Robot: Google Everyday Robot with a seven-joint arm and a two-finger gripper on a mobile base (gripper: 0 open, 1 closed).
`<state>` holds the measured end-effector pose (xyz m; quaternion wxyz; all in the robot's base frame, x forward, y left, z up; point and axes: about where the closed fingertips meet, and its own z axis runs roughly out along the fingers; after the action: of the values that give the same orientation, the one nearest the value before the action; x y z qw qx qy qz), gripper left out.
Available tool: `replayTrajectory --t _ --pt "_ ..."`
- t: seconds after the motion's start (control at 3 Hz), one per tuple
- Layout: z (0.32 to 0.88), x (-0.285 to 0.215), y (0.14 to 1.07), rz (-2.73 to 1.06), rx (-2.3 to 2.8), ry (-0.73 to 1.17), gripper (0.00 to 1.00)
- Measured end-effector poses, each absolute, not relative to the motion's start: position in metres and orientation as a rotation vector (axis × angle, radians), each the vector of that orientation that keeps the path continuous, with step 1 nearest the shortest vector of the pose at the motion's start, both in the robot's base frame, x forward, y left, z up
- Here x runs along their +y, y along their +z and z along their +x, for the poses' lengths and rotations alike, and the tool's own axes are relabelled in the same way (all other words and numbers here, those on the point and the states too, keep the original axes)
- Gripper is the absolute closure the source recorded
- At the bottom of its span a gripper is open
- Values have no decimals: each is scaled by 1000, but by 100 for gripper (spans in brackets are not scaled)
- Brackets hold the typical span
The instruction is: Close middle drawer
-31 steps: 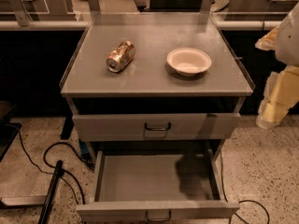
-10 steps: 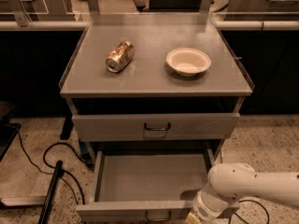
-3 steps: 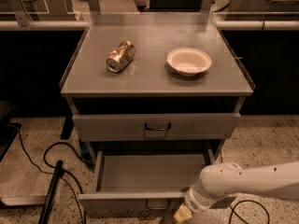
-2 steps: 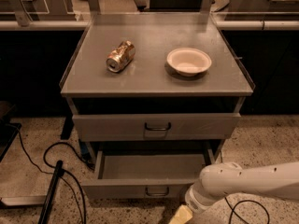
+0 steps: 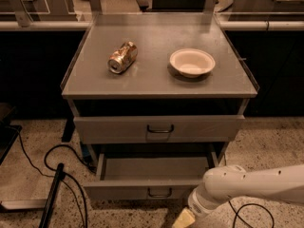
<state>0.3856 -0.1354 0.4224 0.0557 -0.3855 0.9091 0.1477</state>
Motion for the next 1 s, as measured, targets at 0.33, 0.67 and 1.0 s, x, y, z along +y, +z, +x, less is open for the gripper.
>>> replayTrajectory --t 0.33,0.67,1.0 --pt "386 -135 422 -1170 2759 448 41" --pt "399 -134 422 -1166 2752 413 65" --pt "421 -132 425 -1173 2718 348 89"
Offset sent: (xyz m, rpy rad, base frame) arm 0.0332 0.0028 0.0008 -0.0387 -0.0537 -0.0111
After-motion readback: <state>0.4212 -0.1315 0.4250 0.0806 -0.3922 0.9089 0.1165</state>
